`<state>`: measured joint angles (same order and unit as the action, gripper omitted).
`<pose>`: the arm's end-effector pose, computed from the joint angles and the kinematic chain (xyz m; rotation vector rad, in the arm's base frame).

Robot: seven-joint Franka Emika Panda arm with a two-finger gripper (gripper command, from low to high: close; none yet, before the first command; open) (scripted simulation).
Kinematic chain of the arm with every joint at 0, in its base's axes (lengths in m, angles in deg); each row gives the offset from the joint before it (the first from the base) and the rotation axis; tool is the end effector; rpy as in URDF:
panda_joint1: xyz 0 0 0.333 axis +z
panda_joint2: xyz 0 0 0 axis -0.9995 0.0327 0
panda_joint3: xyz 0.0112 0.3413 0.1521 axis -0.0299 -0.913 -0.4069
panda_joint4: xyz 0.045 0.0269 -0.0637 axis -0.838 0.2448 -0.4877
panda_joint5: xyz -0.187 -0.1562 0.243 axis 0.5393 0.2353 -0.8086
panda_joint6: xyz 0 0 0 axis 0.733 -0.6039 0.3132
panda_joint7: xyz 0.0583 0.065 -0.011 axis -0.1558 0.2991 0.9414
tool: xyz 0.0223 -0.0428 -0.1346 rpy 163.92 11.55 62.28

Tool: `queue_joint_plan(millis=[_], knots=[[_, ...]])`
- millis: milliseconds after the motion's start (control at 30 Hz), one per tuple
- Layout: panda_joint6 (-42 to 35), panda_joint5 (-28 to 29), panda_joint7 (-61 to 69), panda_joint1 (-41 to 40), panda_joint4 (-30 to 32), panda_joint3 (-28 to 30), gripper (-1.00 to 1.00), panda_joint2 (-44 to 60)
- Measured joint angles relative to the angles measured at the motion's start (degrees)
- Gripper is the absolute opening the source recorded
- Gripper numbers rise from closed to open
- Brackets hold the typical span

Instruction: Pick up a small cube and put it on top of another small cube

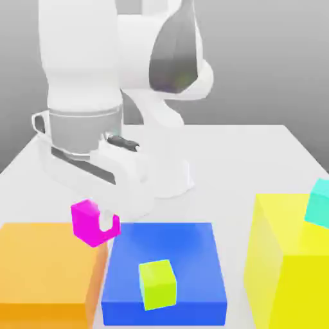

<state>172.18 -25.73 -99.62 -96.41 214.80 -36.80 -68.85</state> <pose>0.4790 -0.0297 0.4380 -2.1659 2.1652 -0.0881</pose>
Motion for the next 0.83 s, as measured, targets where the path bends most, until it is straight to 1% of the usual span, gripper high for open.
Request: queue_joint_plan(millis=[300,467,567,667,700,833], knots=[[-10.4,-4.3,-24.2,13.2,-8.7,-7.8,-1.00,-2.8],[-16.0,-6.5,-37.3,19.1,-13.1,-12.7,-1.00,-4.1],[-17.7,-1.9,-44.5,18.8,-11.0,-13.7,-1.00,-3.4],[-12.9,0.3,-46.9,18.7,-6.9,-14.1,-1.00,-1.1],[-10.7,0.7,-47.3,18.9,-5.4,-14.0,1.00,-0.2],[-10.7,0.7,-47.3,18.9,-5.4,-14.0,1.00,-0.2]])
